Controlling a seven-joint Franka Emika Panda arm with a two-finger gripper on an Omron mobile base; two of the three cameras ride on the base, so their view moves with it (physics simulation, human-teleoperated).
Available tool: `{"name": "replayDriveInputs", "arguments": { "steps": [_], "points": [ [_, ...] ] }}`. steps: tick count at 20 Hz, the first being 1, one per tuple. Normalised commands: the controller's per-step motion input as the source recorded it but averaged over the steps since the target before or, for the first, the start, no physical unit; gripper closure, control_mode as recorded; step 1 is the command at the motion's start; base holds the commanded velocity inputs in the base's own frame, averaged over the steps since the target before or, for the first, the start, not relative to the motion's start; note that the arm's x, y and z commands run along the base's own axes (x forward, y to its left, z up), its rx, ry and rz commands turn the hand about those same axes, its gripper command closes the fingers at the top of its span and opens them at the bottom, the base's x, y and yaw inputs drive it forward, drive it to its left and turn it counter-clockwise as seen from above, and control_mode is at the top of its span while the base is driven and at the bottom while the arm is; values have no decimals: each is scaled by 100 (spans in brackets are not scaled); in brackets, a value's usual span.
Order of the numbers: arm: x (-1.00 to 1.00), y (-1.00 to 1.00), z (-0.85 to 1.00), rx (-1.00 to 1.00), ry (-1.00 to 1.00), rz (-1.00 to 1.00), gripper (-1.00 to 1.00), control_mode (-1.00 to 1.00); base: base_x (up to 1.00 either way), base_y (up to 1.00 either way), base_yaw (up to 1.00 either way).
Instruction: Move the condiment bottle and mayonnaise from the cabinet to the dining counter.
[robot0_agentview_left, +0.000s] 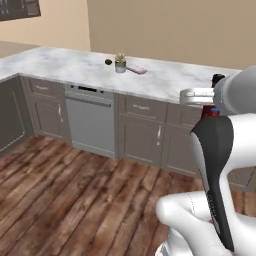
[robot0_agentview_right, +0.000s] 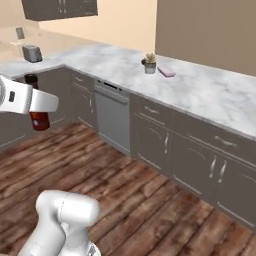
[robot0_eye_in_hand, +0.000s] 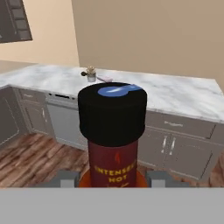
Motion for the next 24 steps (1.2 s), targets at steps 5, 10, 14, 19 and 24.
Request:
{"name": "replayDriveInputs", "arguments": {
  "steps": [5, 10, 14, 19, 24],
  "points": [
    [0, 0, 0, 0, 0, 0, 100, 100, 100, 33, -19],
    [0, 0, 0, 0, 0, 0, 100, 100, 100, 1, -23],
    [0, 0, 0, 0, 0, 0, 100, 100, 100, -3, -33],
    [0, 0, 0, 0, 0, 0, 100, 100, 100, 0, -33],
    [0, 0, 0, 0, 0, 0, 100, 100, 100, 24, -21]
  ]
}}
